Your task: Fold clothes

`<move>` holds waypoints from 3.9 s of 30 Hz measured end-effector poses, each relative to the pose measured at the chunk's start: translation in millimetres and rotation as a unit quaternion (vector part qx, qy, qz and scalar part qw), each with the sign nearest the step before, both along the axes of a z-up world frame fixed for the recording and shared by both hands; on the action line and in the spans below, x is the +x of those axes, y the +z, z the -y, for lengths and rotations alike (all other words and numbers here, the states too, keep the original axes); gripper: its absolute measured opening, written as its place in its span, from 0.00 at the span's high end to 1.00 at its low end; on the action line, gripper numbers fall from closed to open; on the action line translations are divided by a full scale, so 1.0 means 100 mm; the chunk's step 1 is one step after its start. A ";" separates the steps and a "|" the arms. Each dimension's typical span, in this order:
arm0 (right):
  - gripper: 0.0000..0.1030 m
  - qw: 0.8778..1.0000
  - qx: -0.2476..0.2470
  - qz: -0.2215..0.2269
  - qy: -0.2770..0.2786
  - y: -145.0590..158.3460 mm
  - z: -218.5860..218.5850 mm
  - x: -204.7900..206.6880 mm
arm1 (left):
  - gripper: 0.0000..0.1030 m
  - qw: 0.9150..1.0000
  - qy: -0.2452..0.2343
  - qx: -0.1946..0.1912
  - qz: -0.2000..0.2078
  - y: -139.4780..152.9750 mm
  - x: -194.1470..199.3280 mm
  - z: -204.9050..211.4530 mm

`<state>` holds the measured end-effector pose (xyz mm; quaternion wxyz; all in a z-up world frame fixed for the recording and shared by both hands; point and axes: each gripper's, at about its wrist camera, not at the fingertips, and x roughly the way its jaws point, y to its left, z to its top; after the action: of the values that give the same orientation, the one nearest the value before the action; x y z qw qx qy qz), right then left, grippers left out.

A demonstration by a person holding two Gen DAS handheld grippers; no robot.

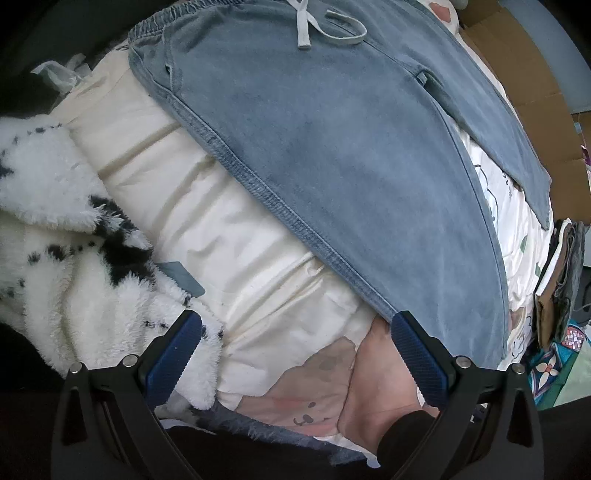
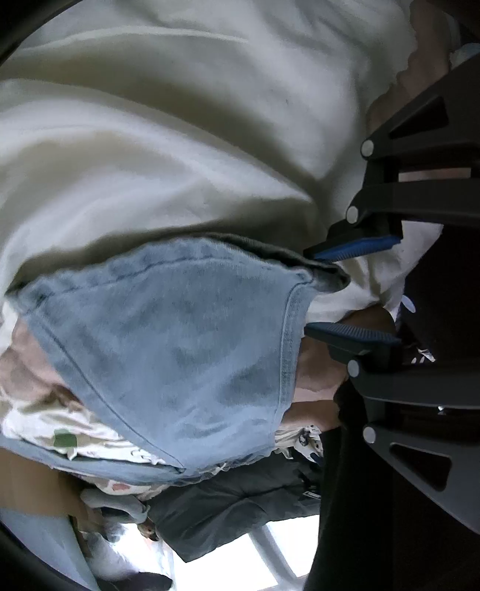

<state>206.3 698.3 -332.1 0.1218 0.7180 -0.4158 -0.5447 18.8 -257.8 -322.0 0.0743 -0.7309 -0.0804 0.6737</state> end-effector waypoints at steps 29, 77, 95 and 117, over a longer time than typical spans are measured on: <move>0.91 0.998 0.052 -0.035 0.023 0.95 -0.31 -0.23 | 0.37 0.975 0.175 0.130 -0.053 -0.62 -0.14 0.36; 0.91 0.989 0.107 -0.100 -0.006 1.79 -0.37 -0.61 | 0.96 0.944 0.226 0.229 -0.078 -0.49 -0.84 0.42; 0.91 0.979 0.113 -0.167 -0.015 2.41 -0.45 -1.15 | 0.96 0.934 0.216 0.264 -0.106 0.07 -1.16 0.25; 0.91 0.973 0.071 -0.219 -0.031 2.46 -0.69 -2.07 | 0.96 0.951 0.183 0.226 -0.106 0.52 -1.80 -0.31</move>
<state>-0.3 766.9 -86.2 0.1419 0.5744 -0.3618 -0.7204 -161.3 -227.3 -269.7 0.1213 -0.5918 -0.3548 0.7136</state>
